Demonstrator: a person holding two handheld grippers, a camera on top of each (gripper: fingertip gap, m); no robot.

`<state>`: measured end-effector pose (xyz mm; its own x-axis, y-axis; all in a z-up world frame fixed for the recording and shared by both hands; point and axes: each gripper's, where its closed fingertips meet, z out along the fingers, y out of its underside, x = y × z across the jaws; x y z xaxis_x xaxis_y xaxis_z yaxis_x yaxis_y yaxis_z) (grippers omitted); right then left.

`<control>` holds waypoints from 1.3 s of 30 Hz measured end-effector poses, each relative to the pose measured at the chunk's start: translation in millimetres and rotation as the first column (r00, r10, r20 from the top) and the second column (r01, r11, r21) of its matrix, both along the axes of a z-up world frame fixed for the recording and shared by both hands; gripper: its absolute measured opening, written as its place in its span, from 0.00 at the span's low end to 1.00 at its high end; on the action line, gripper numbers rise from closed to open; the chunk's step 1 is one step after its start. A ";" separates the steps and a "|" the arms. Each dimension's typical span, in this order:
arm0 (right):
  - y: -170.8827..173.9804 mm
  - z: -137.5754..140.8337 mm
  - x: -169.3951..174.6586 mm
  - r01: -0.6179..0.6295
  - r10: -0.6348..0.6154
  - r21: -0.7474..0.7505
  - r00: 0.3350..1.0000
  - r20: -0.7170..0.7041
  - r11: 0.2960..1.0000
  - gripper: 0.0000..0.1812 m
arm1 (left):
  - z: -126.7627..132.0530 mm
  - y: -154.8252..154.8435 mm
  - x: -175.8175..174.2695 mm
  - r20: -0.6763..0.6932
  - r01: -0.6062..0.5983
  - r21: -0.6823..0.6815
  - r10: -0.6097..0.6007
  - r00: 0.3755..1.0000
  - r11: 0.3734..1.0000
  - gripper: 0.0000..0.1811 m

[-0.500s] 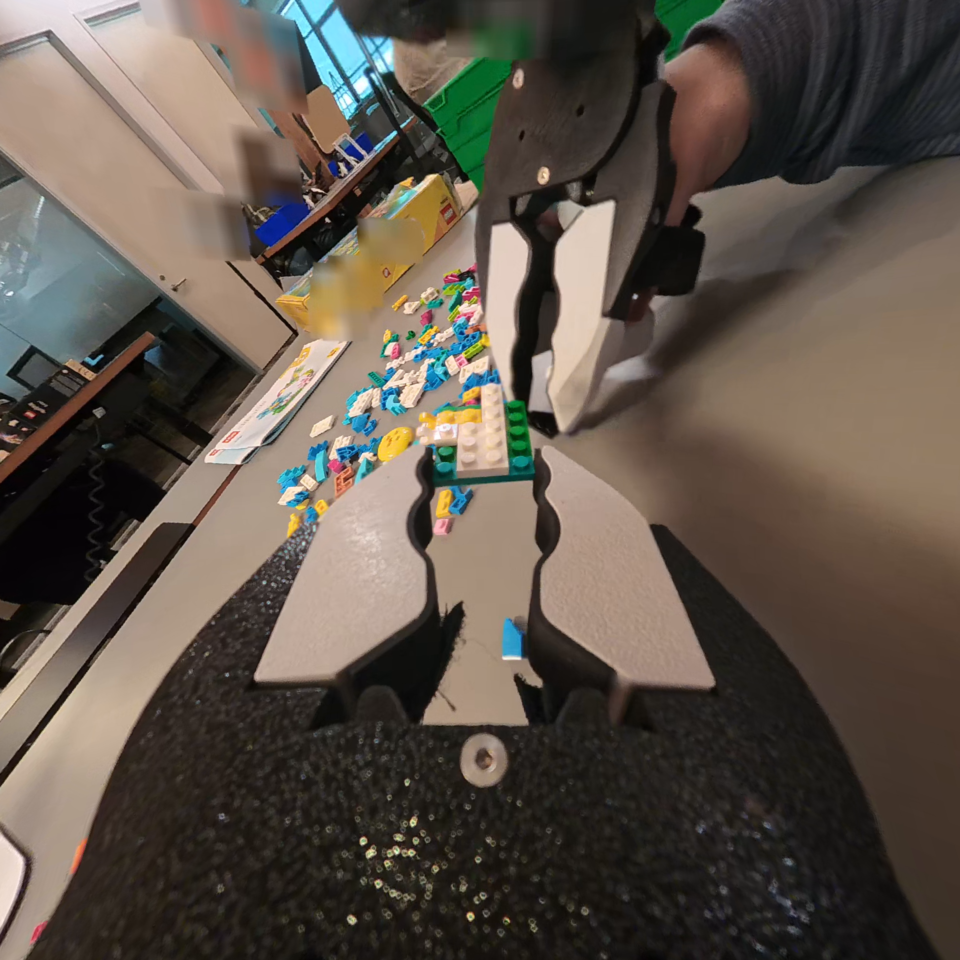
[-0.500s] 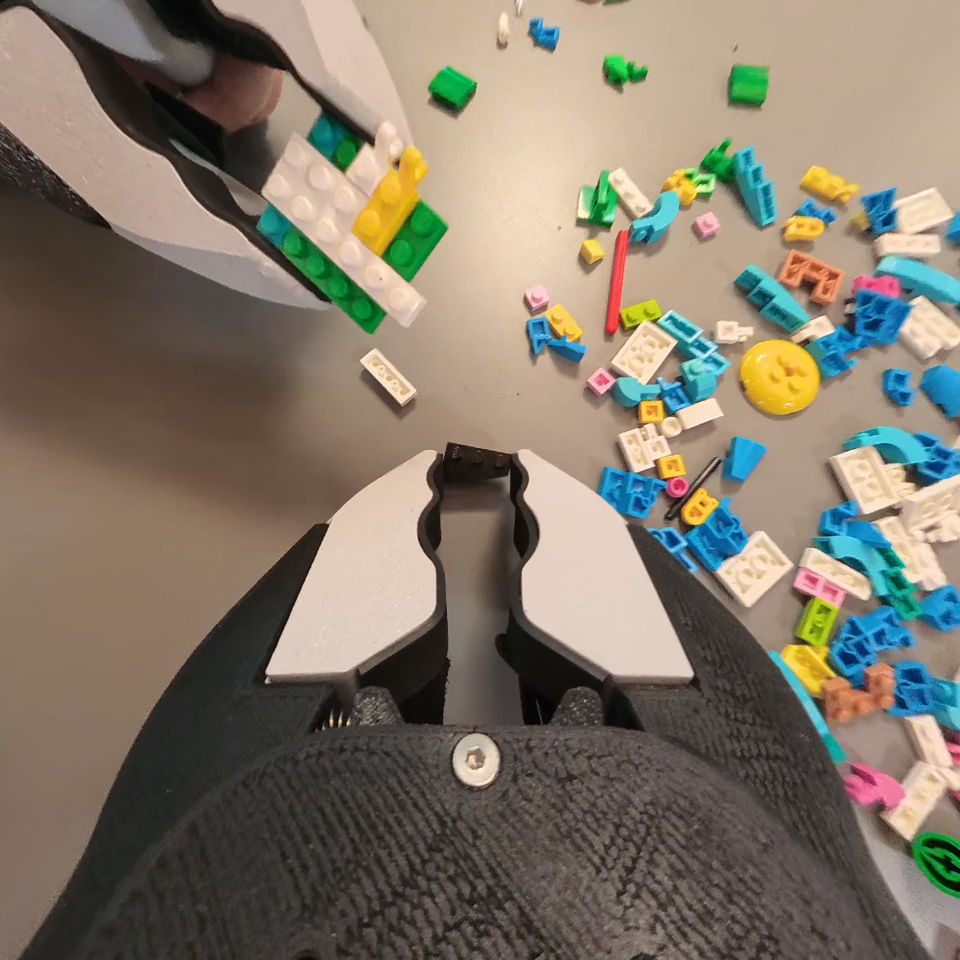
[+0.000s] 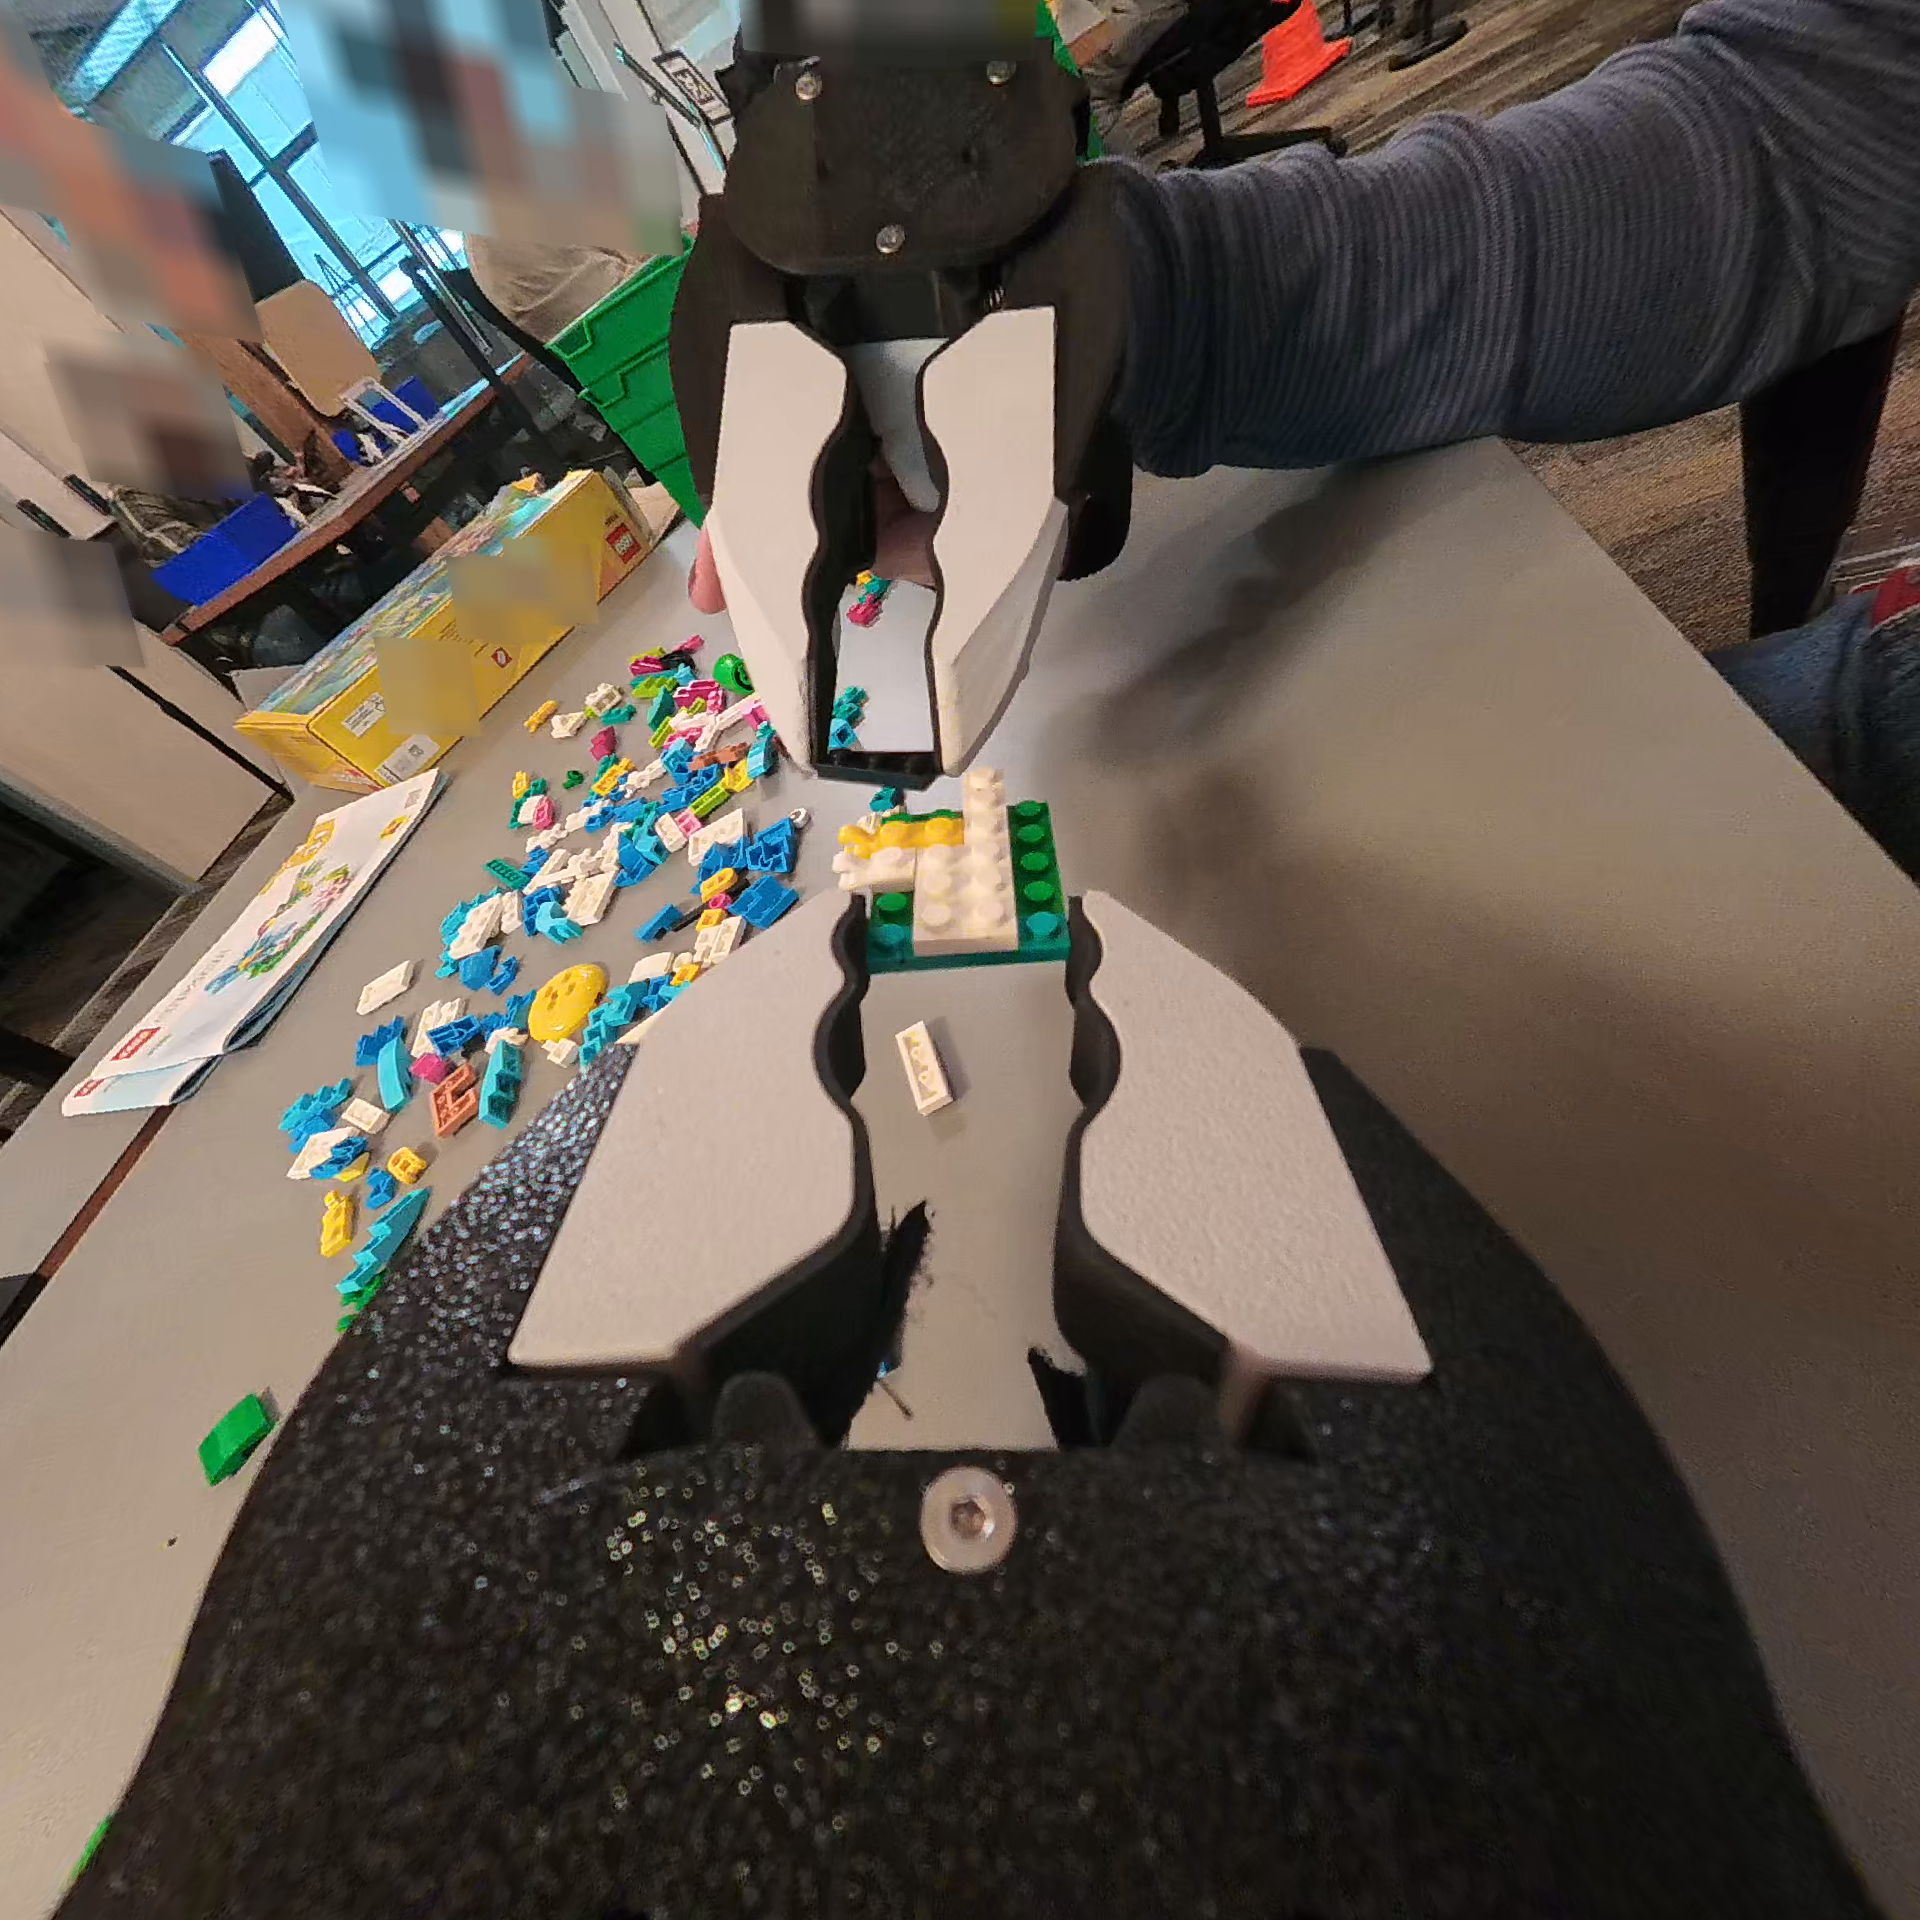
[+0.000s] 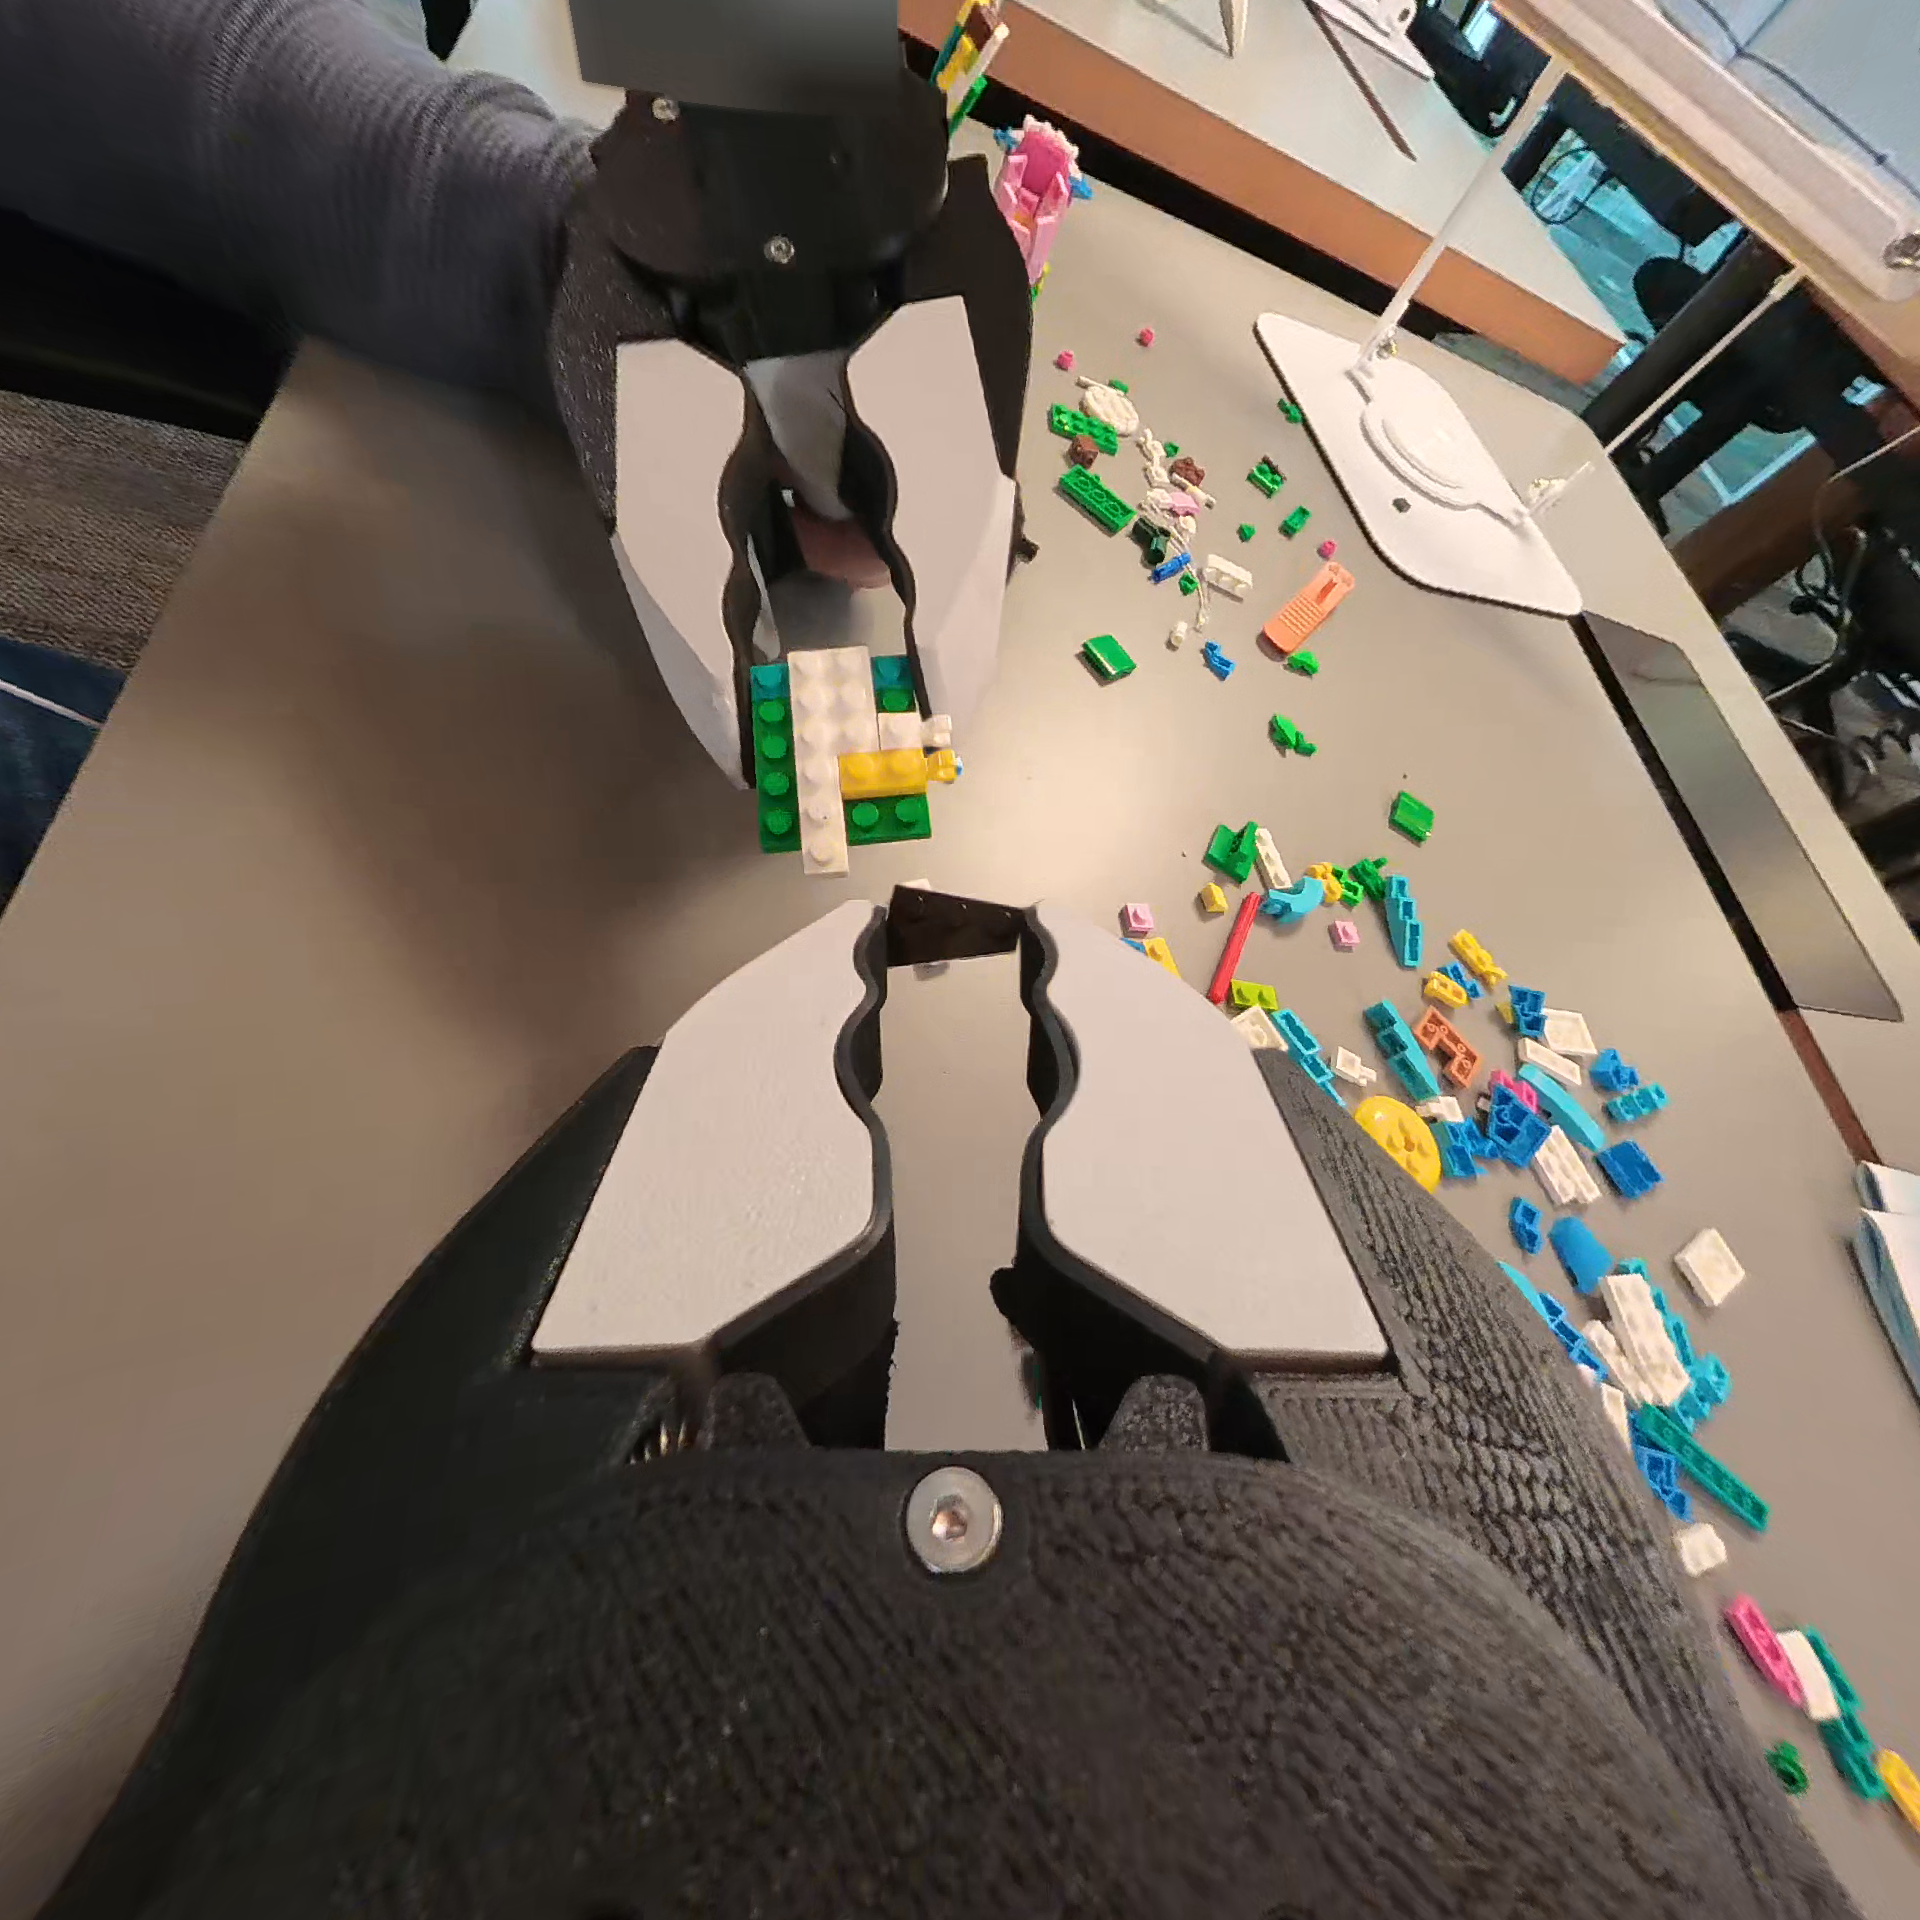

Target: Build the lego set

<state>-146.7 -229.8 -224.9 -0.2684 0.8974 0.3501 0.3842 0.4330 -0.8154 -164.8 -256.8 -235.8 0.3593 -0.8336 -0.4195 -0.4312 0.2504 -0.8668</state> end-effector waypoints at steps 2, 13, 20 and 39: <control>0.5 0.3 -0.1 0.003 -0.003 0.003 1.000 -0.002 1.000 0.13 | -0.3 0.8 -0.1 -0.005 -0.008 0.005 0.008 1.000 1.000 0.20; 2.0 1.9 0.1 0.014 -0.014 0.003 1.000 -0.010 1.000 0.13 | -3.2 2.2 0.6 -0.028 -0.021 0.009 0.021 0.999 1.000 0.20; -5.3 -2.5 1.2 -0.030 0.031 -0.041 0.999 0.013 0.999 0.13 | -10.6 2.7 2.1 -0.080 -0.026 -0.006 0.026 0.996 1.000 0.20; -24.2 14.5 15.2 -0.177 0.184 -0.051 0.951 0.249 0.983 0.13 | 12.6 -3.9 27.3 0.072 -0.016 0.032 0.014 0.997 0.999 0.20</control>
<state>-131.5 -254.0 -210.4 -0.5032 0.8341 0.2260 0.4960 0.4928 -0.7149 -137.5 -260.6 -223.3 0.4020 -0.8141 -0.4192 -0.3722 0.2730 -0.8871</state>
